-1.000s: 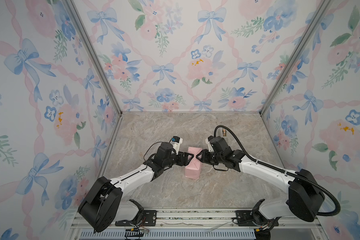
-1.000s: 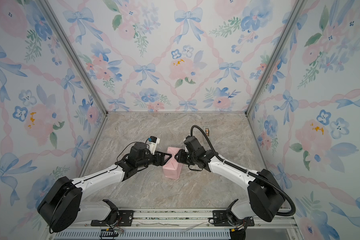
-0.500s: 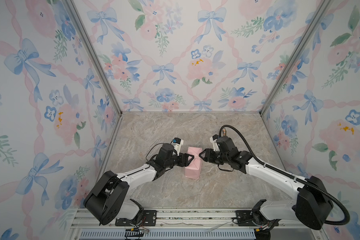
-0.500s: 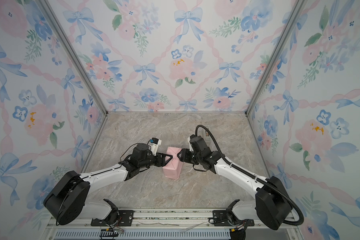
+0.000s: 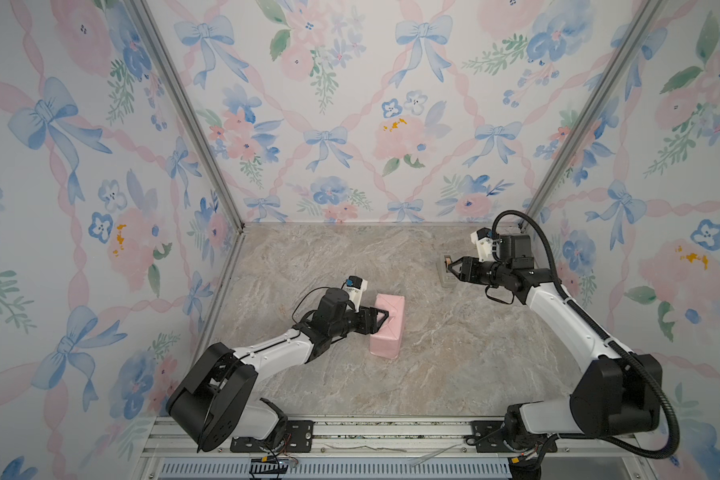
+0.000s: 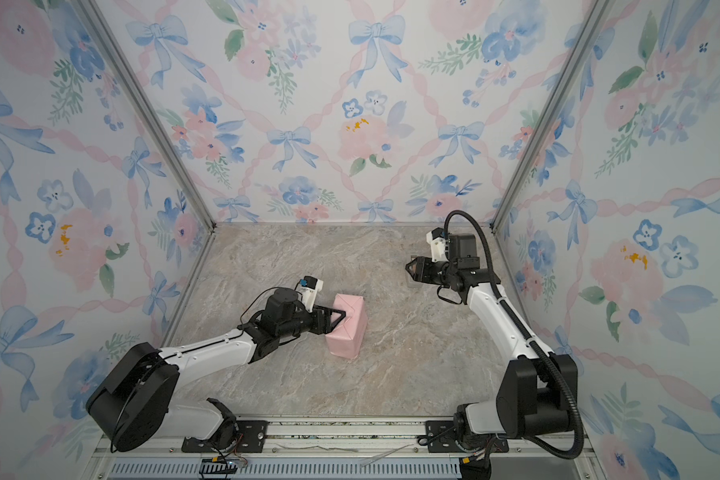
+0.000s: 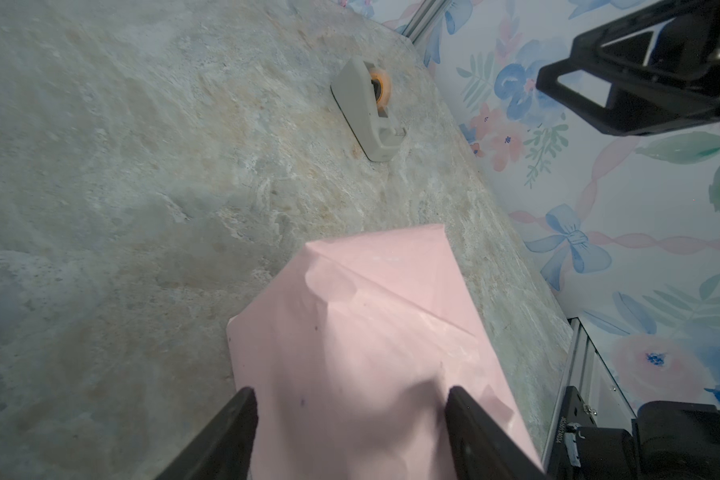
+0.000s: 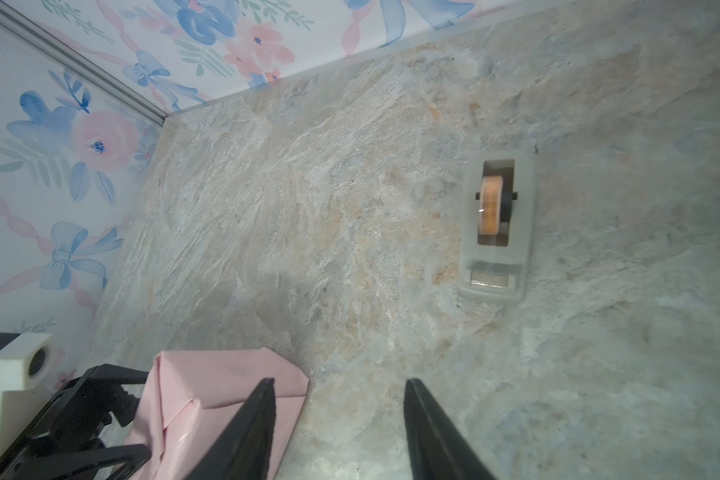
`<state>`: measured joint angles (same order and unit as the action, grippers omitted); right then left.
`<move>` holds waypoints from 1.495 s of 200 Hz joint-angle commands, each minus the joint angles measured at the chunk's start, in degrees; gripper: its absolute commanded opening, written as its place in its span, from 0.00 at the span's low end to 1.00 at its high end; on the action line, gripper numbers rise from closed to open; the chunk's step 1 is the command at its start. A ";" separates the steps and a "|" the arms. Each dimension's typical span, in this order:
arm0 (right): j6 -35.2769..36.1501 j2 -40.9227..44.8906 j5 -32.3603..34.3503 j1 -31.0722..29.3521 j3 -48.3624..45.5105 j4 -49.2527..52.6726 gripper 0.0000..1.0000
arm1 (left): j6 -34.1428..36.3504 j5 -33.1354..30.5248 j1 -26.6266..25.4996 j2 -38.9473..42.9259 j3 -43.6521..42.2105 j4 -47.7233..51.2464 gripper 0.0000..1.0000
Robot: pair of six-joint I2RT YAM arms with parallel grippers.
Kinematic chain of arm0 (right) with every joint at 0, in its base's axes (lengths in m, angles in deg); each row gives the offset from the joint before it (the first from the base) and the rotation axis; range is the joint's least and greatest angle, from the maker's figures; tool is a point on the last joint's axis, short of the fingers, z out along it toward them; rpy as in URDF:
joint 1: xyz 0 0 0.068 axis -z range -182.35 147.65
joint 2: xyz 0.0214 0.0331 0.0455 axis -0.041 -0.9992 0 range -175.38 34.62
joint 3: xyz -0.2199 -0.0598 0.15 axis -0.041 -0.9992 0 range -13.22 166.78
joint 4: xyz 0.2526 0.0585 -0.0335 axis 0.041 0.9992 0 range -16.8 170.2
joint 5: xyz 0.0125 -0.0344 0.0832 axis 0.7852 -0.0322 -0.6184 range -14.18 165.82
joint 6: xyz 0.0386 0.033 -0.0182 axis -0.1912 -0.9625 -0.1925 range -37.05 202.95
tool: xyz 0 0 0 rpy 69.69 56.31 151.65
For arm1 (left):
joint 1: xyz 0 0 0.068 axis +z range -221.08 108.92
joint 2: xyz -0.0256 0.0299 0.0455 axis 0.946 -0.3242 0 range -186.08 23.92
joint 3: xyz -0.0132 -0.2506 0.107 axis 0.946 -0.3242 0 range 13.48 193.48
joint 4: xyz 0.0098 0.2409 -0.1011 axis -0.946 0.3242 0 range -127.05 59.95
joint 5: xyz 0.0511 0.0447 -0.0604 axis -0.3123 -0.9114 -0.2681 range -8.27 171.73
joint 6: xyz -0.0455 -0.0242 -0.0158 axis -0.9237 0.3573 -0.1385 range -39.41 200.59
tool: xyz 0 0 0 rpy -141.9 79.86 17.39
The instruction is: Wrap the gift box in paper
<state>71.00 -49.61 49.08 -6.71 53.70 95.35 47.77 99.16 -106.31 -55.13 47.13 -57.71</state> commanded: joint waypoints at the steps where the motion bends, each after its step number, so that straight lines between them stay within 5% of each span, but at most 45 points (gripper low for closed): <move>1: 8.28 -6.64 -5.74 3.72 5.23 5.07 0.48 | 1.66 -2.72 -0.44 0.08 -2.02 6.56 0.74; 98: 12.80 -37.78 -21.78 10.73 22.04 4.61 0.37 | 3.06 -4.57 -0.44 3.02 -2.07 6.86 0.74; 299: 24.20 -48.23 -25.99 10.05 32.79 23.64 0.33 | 3.59 -4.47 -0.52 1.53 -0.70 7.00 0.74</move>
<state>92.49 -95.27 23.50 3.98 84.36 113.51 49.34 95.69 -106.59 -52.31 46.30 -55.75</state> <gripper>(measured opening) 0.328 0.744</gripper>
